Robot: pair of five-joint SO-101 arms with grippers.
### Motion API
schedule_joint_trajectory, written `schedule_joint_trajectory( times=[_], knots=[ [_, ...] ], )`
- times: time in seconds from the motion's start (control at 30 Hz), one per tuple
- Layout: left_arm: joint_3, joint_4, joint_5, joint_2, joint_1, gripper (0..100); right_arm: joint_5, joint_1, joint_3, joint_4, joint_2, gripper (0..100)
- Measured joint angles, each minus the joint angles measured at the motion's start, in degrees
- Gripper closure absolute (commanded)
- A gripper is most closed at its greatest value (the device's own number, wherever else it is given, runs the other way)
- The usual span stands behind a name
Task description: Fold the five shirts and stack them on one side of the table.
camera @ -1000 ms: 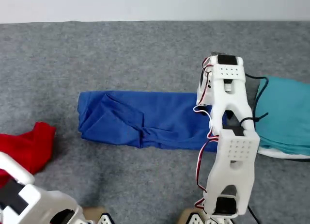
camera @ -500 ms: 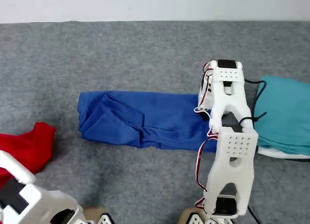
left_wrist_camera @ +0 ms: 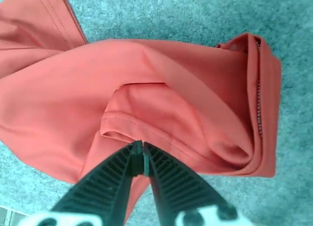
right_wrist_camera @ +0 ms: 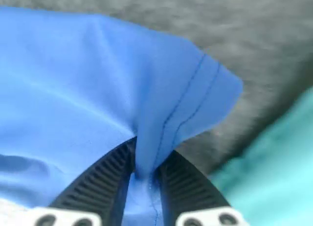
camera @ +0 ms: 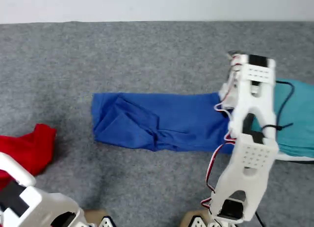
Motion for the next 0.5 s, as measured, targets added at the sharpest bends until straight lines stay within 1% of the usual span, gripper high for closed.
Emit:
schedule_joint_trajectory(
  times=[0.1,0.2,0.3,0.5],
  knots=[
    [0.0,0.0,0.0,0.0,1.32,99,2.73,1.14,0.0,1.85,-1.76,98.9],
    [0.0,0.0,1.67,0.0,3.16,99,3.6,-1.14,0.0,4.22,-4.4,98.9],
    [0.0,0.0,3.25,0.0,5.01,99,3.69,-6.51,0.0,4.84,-8.0,98.9],
    [0.0,0.0,3.96,0.0,7.3,99,3.69,-20.04,0.0,4.84,-15.3,98.9]
  ],
)
